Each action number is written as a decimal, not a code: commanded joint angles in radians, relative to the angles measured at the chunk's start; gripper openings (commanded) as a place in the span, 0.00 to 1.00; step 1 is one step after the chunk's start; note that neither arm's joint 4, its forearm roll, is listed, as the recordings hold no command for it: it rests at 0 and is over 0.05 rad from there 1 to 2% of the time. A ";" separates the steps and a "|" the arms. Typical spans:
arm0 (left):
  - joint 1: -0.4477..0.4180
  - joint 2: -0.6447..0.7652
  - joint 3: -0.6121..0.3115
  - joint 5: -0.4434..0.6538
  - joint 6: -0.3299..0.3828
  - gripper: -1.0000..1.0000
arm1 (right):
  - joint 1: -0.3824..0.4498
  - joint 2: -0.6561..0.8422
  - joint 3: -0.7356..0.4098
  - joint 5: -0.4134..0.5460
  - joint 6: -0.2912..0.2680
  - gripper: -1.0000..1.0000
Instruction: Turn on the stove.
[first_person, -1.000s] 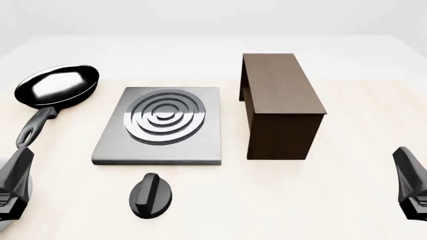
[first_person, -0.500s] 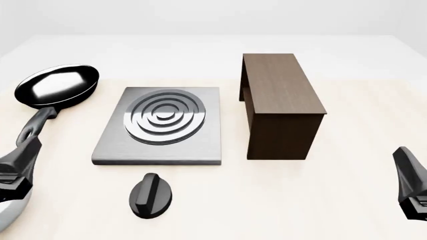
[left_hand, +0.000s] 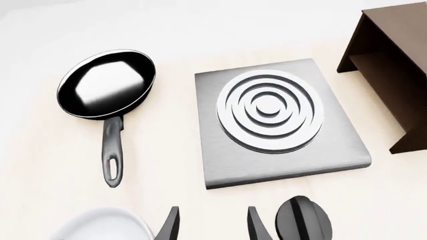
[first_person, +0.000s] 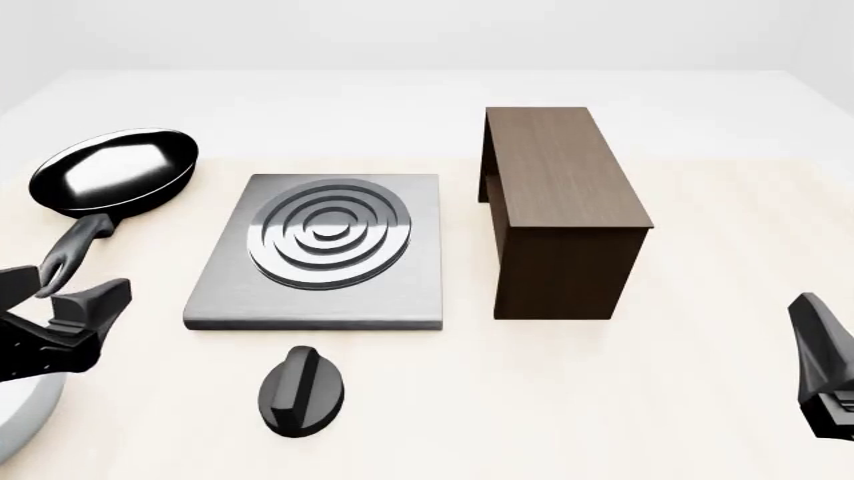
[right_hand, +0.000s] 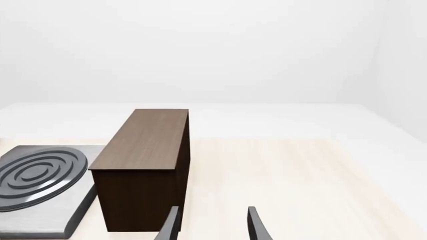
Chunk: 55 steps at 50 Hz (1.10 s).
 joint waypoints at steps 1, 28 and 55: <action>-0.032 0.063 -0.050 0.097 0.004 1.00 | -0.003 -0.001 0.000 0.000 -0.008 1.00; -0.137 0.222 0.009 0.034 -0.045 1.00 | -0.003 -0.001 0.000 0.000 -0.003 1.00; -0.201 0.386 0.069 -0.135 -0.083 1.00 | -0.003 -0.001 0.000 0.000 -0.003 1.00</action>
